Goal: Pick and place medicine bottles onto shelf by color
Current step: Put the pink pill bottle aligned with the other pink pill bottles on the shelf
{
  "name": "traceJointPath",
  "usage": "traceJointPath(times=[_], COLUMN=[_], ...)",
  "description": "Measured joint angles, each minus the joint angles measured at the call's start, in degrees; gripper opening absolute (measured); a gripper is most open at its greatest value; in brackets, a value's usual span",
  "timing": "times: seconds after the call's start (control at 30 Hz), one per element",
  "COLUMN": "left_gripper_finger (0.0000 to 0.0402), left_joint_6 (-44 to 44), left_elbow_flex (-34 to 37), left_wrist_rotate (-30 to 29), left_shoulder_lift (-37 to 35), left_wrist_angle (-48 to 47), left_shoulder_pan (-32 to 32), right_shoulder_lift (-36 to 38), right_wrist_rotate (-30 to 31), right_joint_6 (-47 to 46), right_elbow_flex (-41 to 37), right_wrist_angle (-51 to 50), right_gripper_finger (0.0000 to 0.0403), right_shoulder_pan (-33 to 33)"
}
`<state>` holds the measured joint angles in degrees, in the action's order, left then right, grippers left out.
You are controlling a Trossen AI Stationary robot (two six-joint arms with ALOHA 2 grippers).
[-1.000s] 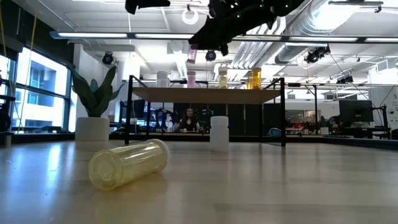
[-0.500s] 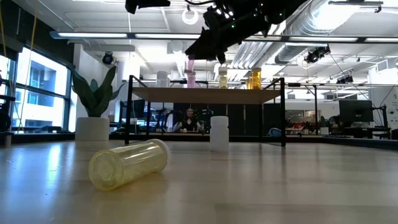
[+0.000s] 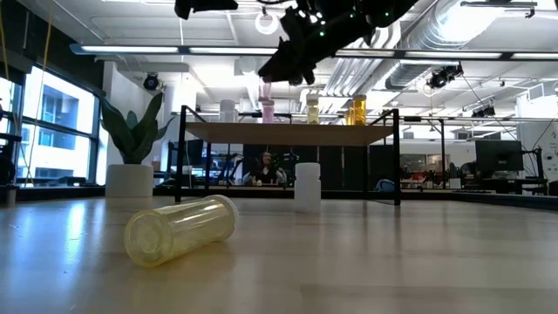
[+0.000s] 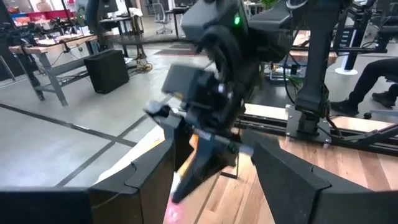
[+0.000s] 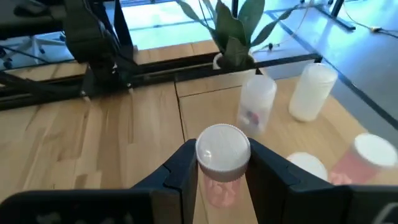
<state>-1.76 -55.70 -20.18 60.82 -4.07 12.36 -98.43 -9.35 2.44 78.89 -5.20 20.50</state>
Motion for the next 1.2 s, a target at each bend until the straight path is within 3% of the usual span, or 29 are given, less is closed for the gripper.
traceJointPath(times=[0.43, 0.8, 1.0, 1.2], left_gripper_finger=[0.0209, 0.0209, 0.0209, 0.0209], left_joint_6=[0.00, -1.59, -1.49, -1.46], left_elbow_flex=[0.00, 0.00, 0.00, 0.00], left_wrist_rotate=[0.00, 0.00, 0.03, 0.07], left_shoulder_lift=[0.04, 0.04, 0.04, 0.04], left_wrist_angle=[-0.53, -0.49, -0.67, -0.59], left_shoulder_pan=[0.00, 0.00, 0.00, 0.00], right_shoulder_lift=[-3.43, 3.08, 3.06, 2.44], right_wrist_rotate=[2.91, 3.63, 3.79, 3.83], right_joint_6=[-0.94, 0.42, -2.26, -2.15], right_elbow_flex=[-0.08, -0.03, -7.17, -7.57], right_wrist_angle=[-2.29, -5.33, 3.45, 5.83], right_gripper_finger=[0.0101, 0.0101, 0.0101, 0.0101], right_shoulder_pan=[-1.06, -0.74, -0.64, -0.64])
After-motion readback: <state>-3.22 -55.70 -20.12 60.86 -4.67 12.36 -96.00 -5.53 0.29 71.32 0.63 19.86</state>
